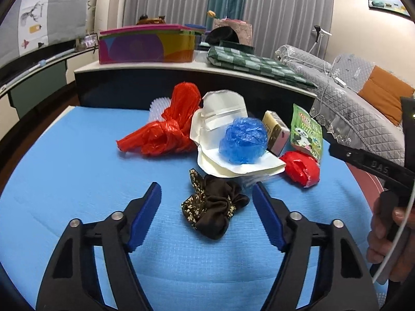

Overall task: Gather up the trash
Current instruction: 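Grasp the brown scrunchie with the left tool while the right tool grasps the red plastic bag ball, then carry the scrunchie with the left tool while the right tool carries the red bag over the pink bucket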

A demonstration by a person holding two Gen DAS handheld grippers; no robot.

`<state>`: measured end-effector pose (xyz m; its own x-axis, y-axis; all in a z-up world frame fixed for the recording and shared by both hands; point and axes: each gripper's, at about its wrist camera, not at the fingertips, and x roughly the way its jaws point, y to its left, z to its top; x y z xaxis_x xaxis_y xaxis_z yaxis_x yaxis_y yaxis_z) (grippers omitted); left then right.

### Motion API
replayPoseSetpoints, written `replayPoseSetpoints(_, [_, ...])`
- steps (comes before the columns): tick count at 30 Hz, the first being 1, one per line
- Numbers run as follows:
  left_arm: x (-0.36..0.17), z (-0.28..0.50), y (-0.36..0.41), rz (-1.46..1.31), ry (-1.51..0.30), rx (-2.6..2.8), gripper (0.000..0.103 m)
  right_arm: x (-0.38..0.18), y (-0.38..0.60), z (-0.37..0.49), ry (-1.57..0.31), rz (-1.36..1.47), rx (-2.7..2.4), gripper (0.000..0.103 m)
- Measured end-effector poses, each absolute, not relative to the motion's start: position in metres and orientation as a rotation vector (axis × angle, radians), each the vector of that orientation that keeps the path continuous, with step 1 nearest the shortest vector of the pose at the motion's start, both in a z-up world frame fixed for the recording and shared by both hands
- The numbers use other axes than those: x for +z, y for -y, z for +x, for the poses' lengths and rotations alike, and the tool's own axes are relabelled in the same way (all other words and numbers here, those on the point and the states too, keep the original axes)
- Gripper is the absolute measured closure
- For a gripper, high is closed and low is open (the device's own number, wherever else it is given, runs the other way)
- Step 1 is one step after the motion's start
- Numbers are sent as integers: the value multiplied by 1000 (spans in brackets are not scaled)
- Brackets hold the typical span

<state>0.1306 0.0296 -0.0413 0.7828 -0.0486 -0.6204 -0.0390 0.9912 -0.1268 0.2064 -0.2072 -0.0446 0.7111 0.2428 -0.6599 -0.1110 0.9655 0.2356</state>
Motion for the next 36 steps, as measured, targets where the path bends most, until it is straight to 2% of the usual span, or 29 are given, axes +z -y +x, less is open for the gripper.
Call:
replayPoseSetpoints(2, [-45,134,-30,-143,-691,-13,42,-51,202,213,-775,182,211,11])
replayPoseSetpoints(4, [-48,138,-29,-138,-709,-21,44,-56,196,219,-799,171,229,11])
replayPoseSetpoints(16, [-67,154,-26,-156,-804,-50,46,-78,179,234,-901,98,257,10])
replayPoseSetpoints(17, [-68,154,-25,-155,-808,-50,48,-79,178,235,-903,95,258,10])
replayPoseSetpoints(20, [-68,153,-27,-165,-810,-51,57,-81,176,235,-908,85,262,18])
replayPoseSetpoints(22, [-68,151,-29,-179,-811,-57,61,-80,174,233,-903,75,280,33])
replayPoseSetpoints(28, [-63,144,-27,-174,-806,-76,73,-72,172,220,-873,60,307,35])
replayPoseSetpoints(36, [-49,127,-19,-161,-780,-82,74,-49,187,200,-823,84,307,35])
